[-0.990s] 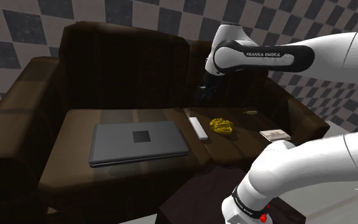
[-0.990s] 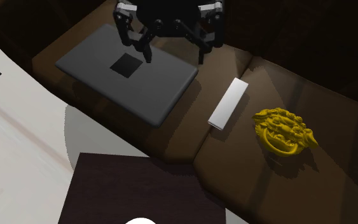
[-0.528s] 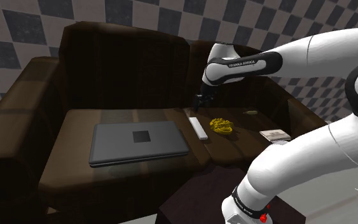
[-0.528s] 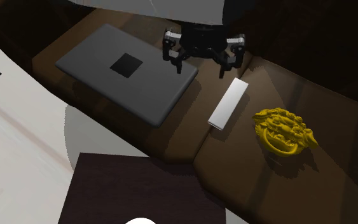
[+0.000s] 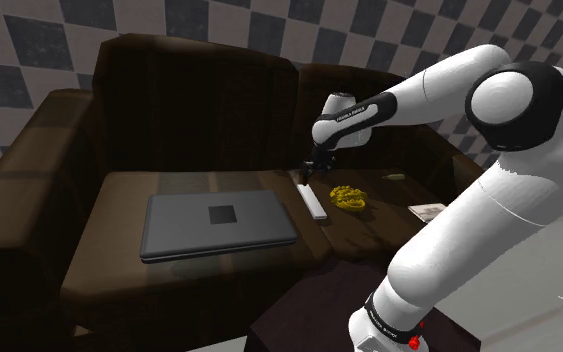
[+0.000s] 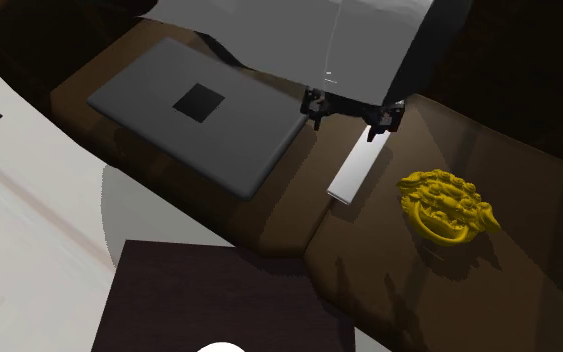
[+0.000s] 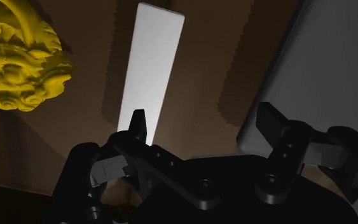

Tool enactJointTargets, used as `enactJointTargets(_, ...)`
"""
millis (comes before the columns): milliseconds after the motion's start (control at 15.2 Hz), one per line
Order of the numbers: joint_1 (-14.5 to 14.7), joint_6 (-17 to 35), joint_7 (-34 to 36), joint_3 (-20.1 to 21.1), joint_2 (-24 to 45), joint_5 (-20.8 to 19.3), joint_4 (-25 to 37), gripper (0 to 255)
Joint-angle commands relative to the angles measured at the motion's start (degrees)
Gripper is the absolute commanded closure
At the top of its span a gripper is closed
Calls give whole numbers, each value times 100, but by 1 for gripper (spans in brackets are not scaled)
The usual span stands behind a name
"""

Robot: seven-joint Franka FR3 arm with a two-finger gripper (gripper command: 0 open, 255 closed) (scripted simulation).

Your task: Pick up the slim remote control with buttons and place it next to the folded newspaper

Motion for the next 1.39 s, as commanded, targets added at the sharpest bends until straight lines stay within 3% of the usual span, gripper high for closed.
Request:
enactJointTargets(0,-53,290,-86,-114,365,115,62,0)
enactJointTargets(462,-296,1101,-600,-297,1880,924,636,0)
enactJointTargets(924,-393,1587,-825,-164,2397,1242,642,0)
enactJointTargets(1320,-405,1625,-844,-149,2441,1268,645,0)
